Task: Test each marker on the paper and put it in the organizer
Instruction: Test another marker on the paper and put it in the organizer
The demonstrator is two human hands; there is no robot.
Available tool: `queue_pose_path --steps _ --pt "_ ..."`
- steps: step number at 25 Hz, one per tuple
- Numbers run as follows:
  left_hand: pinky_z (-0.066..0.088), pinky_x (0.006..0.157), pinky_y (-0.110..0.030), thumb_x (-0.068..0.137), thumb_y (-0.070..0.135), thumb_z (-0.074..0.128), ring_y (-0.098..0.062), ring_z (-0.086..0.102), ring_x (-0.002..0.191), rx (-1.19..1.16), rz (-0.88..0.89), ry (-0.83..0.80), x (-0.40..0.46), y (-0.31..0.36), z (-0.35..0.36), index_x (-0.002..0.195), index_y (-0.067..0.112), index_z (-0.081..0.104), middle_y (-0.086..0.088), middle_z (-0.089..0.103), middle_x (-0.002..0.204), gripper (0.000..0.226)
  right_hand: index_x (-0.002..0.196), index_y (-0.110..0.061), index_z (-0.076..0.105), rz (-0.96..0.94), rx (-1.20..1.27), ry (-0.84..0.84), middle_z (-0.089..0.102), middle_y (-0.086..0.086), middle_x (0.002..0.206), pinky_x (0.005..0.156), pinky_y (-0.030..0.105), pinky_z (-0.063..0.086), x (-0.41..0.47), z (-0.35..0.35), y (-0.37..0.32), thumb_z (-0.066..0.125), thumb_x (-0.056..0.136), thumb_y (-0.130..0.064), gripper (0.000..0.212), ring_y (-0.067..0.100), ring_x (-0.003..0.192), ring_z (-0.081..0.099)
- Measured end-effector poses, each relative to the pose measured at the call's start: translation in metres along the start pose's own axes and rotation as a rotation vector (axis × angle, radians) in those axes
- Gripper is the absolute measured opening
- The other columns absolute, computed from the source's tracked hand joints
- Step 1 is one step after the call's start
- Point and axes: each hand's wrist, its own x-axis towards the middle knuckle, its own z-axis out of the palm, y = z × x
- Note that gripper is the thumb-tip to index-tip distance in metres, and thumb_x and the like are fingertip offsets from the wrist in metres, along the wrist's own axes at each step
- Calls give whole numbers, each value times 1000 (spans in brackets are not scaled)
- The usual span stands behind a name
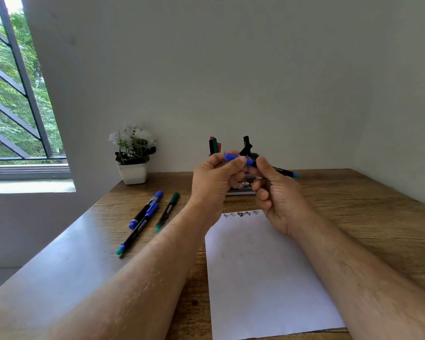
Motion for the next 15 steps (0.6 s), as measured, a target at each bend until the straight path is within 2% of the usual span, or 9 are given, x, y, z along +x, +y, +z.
queue_pose_path --steps 3,6,9,12,15 --pt "59 77 -25 84 2 71 -19 70 86 -66 86 117 4 5 -1 105 5 69 -16 73 100 21 78 -10 70 0 -179 11 56 3 51 29 14 25 -1 0 5 68 86 -45 36 6 32 39" --pt "58 75 -23 85 2 71 -18 70 85 -2 216 211 11 12 -7 98 10 71 -7 74 90 15 76 -9 70 -47 -314 32 58 5 53 31 16 26 0 -2 8 67 91 -38 33 8 32 40" --pt "58 77 -25 85 5 72 -15 71 82 199 345 239 26 23 -3 94 17 71 0 73 82 15 69 -12 69 -231 -597 84 59 3 50 34 18 32 2 -5 13 53 99 -41 45 9 33 44" --pt "60 77 -30 85 11 74 -15 70 80 331 386 283 50 31 7 94 22 70 2 72 82 14 61 -19 65 -465 -979 37 57 -7 46 45 8 35 -1 -6 18 47 101 -41 49 0 41 53" --pt "59 83 -33 83 19 76 -11 70 78 477 375 287 76 29 20 105 20 72 2 74 89 22 57 -24 61 -541 -1068 -18 53 -10 46 52 10 37 1 -6 21 42 103 -43 52 0 49 57"
